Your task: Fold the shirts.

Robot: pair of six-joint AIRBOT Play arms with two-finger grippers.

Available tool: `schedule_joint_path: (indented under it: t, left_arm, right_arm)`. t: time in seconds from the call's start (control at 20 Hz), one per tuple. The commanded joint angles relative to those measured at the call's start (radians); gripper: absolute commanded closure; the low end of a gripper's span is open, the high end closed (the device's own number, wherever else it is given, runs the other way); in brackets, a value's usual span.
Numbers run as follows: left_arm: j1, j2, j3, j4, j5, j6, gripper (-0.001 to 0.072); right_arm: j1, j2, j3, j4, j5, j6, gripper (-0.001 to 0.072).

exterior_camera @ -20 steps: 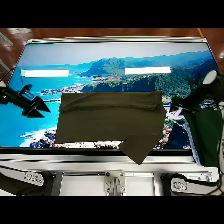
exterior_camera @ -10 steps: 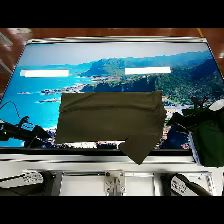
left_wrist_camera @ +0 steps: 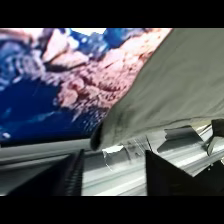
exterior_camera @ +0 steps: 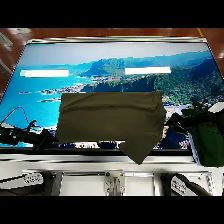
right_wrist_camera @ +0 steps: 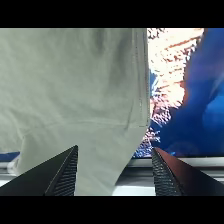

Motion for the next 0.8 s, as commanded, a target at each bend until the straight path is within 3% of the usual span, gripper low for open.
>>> schedule_joint_path:
  t: [0.0, 0.25, 0.35, 0.45, 0.75]
  left_arm:
    - [-0.004, -0.001, -0.012, -0.011, 0.072, 0.003, 0.0344]
    - [-0.004, -0.001, -0.012, -0.064, 0.085, 0.003, 0.0667]
    - [-0.004, -0.001, -0.011, -0.064, 0.08, 0.003, 0.0668]
    - [-0.004, -0.001, -0.011, -0.064, 0.069, 0.005, 0.0668]
    - [-0.004, 0.003, -0.008, -0.064, 0.034, 0.033, 0.0668]
  right_arm:
    - [0.0, 0.001, -0.001, 0.003, 0.011, 0.0, 0.0133]
    - [0.0, 0.001, -0.005, -0.066, 0.064, 0.0, 0.0133]
    - [0.0, 0.001, -0.047, -0.095, 0.092, -0.009, 0.0133]
    - [0.0, 0.001, -0.121, -0.019, 0.076, -0.044, 0.0133]
    - [0.0, 0.001, -0.314, 0.112, -0.113, -0.049, 0.0173]
